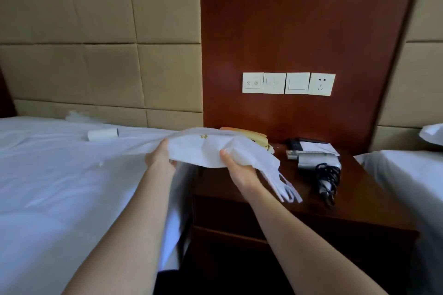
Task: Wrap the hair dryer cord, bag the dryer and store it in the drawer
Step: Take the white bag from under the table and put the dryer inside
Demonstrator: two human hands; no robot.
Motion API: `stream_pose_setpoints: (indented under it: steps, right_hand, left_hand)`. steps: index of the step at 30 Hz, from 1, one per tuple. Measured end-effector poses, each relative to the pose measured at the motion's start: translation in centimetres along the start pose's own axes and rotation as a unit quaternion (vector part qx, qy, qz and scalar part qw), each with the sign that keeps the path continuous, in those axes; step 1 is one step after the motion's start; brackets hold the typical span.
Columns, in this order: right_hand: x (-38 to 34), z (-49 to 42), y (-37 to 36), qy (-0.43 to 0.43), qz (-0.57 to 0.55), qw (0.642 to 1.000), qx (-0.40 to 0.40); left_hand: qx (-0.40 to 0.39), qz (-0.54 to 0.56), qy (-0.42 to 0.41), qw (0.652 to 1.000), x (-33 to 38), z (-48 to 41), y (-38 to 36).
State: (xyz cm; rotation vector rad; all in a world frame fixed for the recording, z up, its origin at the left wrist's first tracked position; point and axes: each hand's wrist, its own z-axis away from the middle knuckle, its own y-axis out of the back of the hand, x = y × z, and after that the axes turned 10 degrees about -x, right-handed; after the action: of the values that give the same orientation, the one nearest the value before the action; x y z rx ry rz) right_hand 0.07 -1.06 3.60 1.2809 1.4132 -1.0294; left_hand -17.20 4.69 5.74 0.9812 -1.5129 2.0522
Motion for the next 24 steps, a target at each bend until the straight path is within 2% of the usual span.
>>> stream_pose_setpoints:
  steps: [2, 7, 13, 18, 21, 24]
  right_hand:
    - [1.7, -0.2, -1.2, -0.001, -0.035, 0.999, 0.001]
    - [5.3, 0.5, -2.6, -0.075, -0.032, 0.997, 0.012]
    - [8.1, 3.2, -1.5, -0.144, -0.126, 0.980, 0.050]
    - [9.5, 6.0, 3.0, -0.098, -0.257, 0.955, 0.114]
    - [8.7, 6.9, 6.0, -0.094, -0.279, 0.946, 0.136]
    - [8.1, 7.3, 8.2, -0.123, -0.244, 0.949, 0.159]
  left_hand:
    - [-0.002, -0.020, 0.027, 0.999, -1.4, -0.4, 1.2]
    - [-0.020, -0.083, 0.074, 0.994, -4.9, 0.4, 3.2]
    - [-0.032, -0.150, 0.103, 0.983, -7.5, 2.2, 4.5]
    - [-0.026, -0.172, 0.089, 0.981, -7.3, 3.0, 5.9]
    - [-0.031, -0.182, 0.088, 0.979, -7.4, 3.7, 6.3]
    - [-0.023, -0.232, 0.094, 0.968, -7.7, 4.0, 6.3]
